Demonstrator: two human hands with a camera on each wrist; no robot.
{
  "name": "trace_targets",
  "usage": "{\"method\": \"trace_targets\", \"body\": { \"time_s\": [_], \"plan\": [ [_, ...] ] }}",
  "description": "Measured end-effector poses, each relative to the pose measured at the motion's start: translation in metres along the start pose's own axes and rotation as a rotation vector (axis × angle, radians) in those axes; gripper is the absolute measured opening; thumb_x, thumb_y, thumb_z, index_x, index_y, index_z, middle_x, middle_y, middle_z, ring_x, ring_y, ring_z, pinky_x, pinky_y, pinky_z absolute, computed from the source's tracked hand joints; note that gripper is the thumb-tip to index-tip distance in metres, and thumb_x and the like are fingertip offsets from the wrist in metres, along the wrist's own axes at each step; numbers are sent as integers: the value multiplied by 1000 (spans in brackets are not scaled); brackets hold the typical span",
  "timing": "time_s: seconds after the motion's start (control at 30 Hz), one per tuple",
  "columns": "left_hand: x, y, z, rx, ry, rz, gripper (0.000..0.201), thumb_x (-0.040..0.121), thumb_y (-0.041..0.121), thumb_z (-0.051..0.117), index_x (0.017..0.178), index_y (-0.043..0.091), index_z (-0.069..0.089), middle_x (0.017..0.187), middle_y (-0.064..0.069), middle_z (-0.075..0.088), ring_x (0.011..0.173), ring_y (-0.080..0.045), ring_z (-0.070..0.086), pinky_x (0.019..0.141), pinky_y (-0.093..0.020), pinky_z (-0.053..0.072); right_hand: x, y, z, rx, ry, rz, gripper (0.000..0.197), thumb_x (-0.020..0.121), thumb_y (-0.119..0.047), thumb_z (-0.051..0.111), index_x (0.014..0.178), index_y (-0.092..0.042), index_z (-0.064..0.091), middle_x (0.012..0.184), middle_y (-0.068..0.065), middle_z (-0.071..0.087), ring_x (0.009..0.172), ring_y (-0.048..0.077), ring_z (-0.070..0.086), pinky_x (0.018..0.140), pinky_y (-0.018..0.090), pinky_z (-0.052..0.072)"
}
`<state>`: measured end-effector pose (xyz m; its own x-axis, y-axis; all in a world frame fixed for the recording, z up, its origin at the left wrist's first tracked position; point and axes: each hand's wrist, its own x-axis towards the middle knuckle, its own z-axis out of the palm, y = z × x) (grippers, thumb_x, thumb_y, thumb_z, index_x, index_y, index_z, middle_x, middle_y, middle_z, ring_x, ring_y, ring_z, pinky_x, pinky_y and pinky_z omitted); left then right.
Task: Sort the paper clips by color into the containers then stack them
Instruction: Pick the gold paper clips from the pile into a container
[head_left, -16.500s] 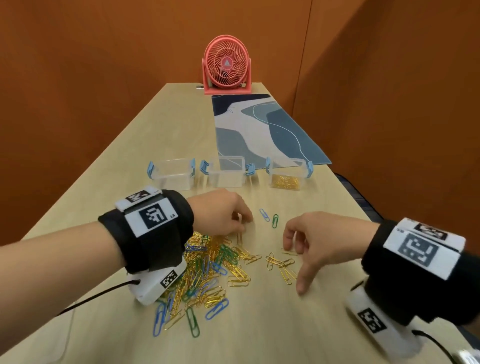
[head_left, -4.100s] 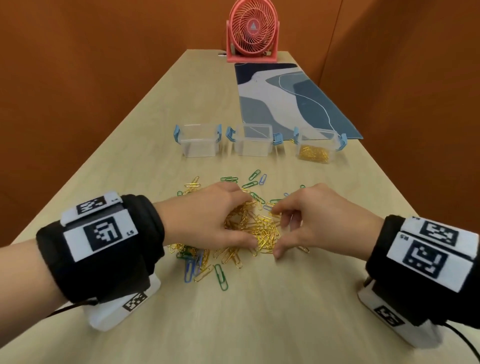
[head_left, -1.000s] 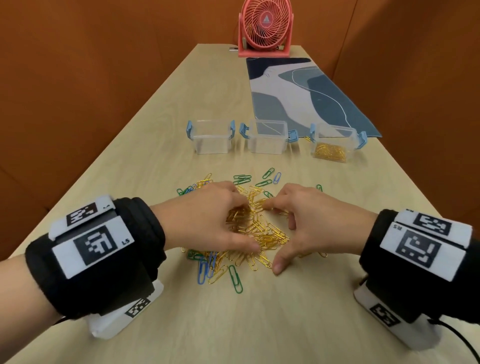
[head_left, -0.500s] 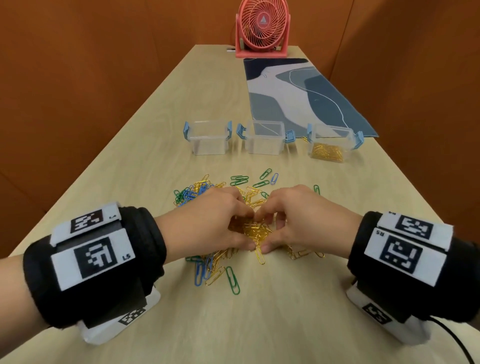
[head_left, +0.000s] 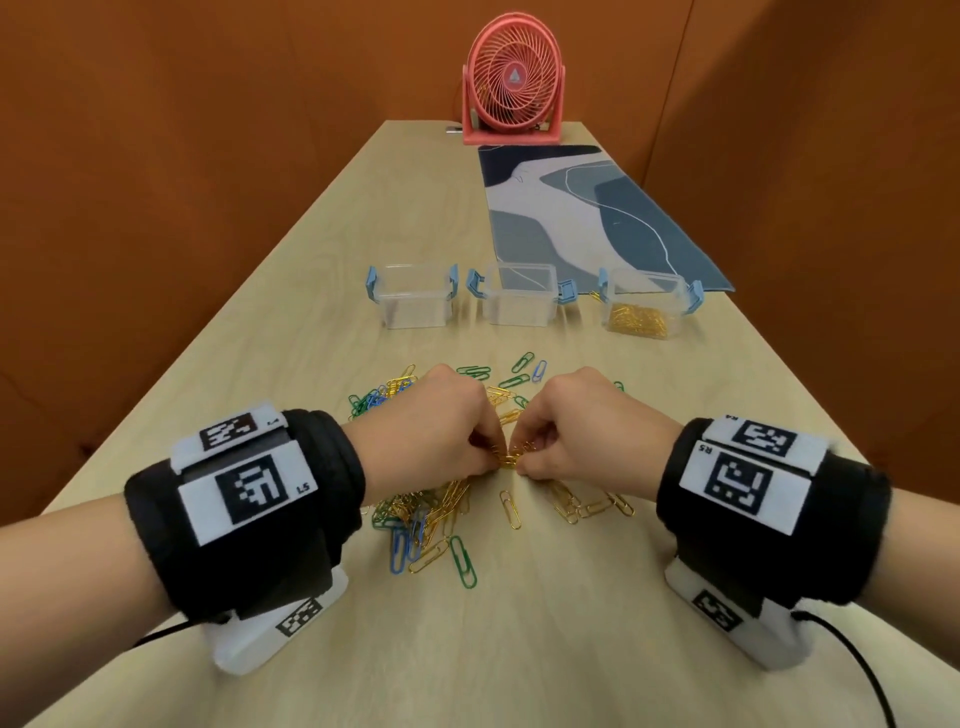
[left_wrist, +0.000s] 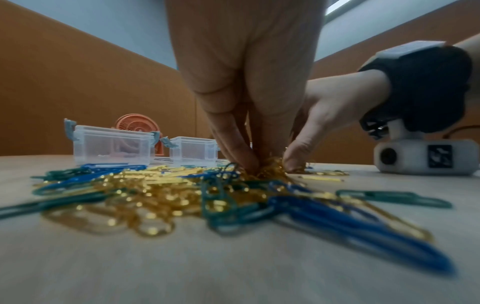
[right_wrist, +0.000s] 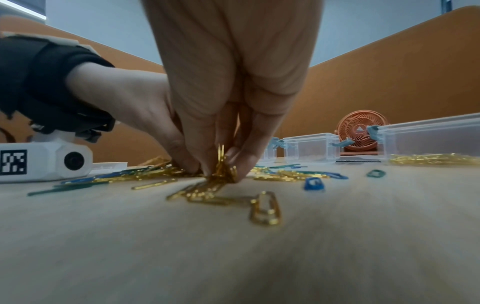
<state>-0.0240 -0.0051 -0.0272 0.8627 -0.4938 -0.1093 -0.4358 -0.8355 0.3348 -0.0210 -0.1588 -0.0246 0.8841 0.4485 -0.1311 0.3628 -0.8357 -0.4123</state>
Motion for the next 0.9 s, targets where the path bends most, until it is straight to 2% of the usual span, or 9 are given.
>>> {"method": "trace_targets", "body": {
  "time_s": [0.1, 0.2, 0.27, 0.37, 0.47, 0.53, 0.77, 0.83, 0.9],
  "plan": [
    [7, -4, -7, -111, -5, -71, 15, 79, 19, 70, 93, 20, 77, 83, 2, 74, 71, -9, 63, 69, -18, 52, 1, 5, -5, 37, 10, 39, 22, 79, -18, 70, 101, -15, 73, 78, -6, 58, 75, 9, 55, 67, 16, 45],
    [16, -11, -15, -288, -62, -175, 10, 74, 16, 75, 84, 17, 78, 74, -5, 75, 61, -13, 63, 68, -26, 55, 2, 14, -14, 136, 37, 78, 19, 78, -17, 73, 97, -13, 75, 73, -9, 60, 64, 4, 53, 51, 3, 41],
    [21, -15, -21, -433, -109, -253, 7, 74, 12, 77, 80, 14, 77, 63, -1, 72, 53, -8, 61, 63, -21, 54, 3, 24, -20, 239, 48, 124, 18, 77, -17, 75, 94, -13, 75, 75, -5, 65, 58, 2, 55, 51, 2, 44],
    [30, -16, -32, -621, -127, -326, 10, 73, 3, 75, 82, 8, 75, 66, -1, 72, 51, -6, 63, 58, -13, 53, 3, 36, -33, 445, 33, 187, 10, 76, -11, 75, 86, -11, 74, 73, 2, 68, 57, 10, 62, 63, 16, 55],
    [45, -10, -47, -761, -134, -368, 15, 76, -3, 71, 90, 0, 72, 71, -3, 72, 54, -7, 65, 57, -12, 54, 4, 48, -51, 512, 66, 235, 15, 76, -13, 76, 91, -10, 73, 78, 4, 70, 53, 6, 63, 64, 16, 57],
    [60, -3, -58, -825, -118, -371, 15, 77, -4, 69, 92, -3, 70, 71, -3, 71, 55, -7, 66, 55, -11, 54, 5, 57, -68, 508, 111, 268, 18, 76, -14, 76, 93, -9, 73, 77, 3, 70, 50, 4, 63, 60, 13, 56],
    [140, 39, -79, -878, -1, -289, 14, 81, -3, 66, 95, -6, 66, 75, -6, 68, 53, -6, 65, 56, -11, 55, 28, 94, -119, 328, 307, 377, 16, 76, -11, 74, 91, -5, 73, 80, 9, 71, 67, 17, 66, 75, 28, 58],
    [163, 50, -80, -850, 15, -275, 11, 81, -2, 66, 93, -4, 66, 78, -7, 68, 59, -8, 65, 62, -13, 57, 41, 103, -127, 264, 330, 408, 16, 76, -13, 74, 91, -4, 74, 85, 10, 73, 74, 19, 69, 82, 33, 58],
    [184, 57, -79, -818, 37, -270, 10, 81, 0, 67, 92, -3, 67, 87, -10, 69, 70, -13, 64, 77, -21, 57, 55, 111, -132, 257, 344, 450, 21, 75, -14, 75, 93, -3, 73, 85, 9, 73, 74, 17, 70, 85, 36, 57]
  ]
}}
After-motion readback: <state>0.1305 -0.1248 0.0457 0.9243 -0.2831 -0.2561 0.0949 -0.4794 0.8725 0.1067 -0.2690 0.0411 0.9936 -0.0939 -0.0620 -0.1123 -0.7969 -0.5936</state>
